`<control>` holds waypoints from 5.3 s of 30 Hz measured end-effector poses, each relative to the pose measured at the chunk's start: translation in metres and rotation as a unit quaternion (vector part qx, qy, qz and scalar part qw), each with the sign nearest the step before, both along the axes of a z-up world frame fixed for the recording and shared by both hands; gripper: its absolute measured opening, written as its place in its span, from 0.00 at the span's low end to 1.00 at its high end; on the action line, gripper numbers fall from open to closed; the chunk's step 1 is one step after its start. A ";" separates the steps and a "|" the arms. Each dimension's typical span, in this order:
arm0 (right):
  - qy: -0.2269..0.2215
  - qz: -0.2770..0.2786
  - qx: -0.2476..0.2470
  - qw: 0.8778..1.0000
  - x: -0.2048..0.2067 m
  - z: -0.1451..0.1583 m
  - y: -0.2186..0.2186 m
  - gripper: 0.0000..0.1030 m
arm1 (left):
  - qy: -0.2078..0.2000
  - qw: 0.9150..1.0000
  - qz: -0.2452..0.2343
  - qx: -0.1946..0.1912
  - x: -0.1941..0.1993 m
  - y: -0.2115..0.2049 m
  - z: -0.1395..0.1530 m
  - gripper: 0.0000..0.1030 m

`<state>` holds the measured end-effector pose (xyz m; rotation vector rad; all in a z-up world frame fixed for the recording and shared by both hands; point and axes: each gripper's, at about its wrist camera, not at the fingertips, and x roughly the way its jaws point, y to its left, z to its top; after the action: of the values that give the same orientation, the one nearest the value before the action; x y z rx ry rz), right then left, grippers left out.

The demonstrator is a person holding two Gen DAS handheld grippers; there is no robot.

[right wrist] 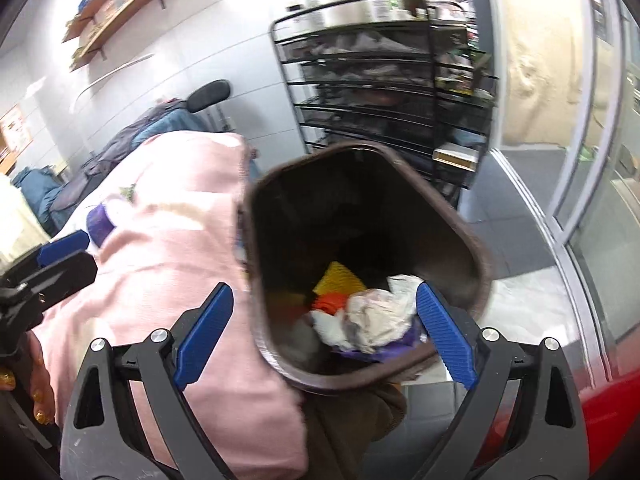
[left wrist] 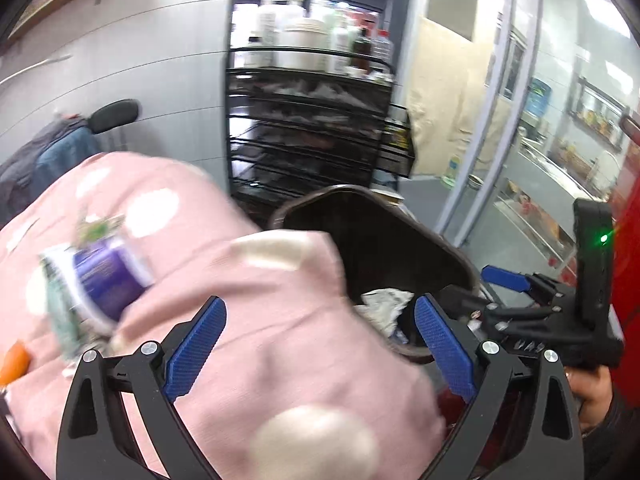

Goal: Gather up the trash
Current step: 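Move both tools back over the trash on the bed, then grasp the orange peel with the left tool and lift it, then grasp the purple yogurt cup by its rim with the right tool, then carry both items over the brown bin while the right tool drops the yogurt cup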

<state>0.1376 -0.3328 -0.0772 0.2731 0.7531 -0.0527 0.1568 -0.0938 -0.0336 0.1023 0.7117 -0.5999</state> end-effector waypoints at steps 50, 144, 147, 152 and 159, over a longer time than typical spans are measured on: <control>0.035 0.302 -0.082 0.949 0.115 0.025 0.249 0.90 | 0.061 0.959 0.268 0.072 0.059 0.258 -0.036 0.39; 0.136 0.007 -0.038 0.990 0.102 -0.042 -0.046 0.36 | 0.031 0.998 -0.029 -0.052 0.008 -0.009 0.002 0.36; 0.175 0.008 -0.027 0.984 0.116 -0.064 -0.051 0.36 | 0.038 0.997 -0.036 -0.048 0.008 -0.017 -0.003 0.36; 0.210 0.008 -0.039 0.977 0.131 -0.081 -0.053 0.52 | 0.048 0.997 -0.043 -0.045 0.007 -0.025 -0.007 0.36; 0.187 0.006 -0.031 0.982 0.117 -0.076 -0.048 0.62 | 0.054 0.996 -0.050 -0.041 0.011 -0.031 -0.008 0.36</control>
<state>0.2550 -0.3806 -0.1537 0.2019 1.1247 -0.1180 0.1676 -0.1250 -0.0421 0.0285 0.7894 -0.7342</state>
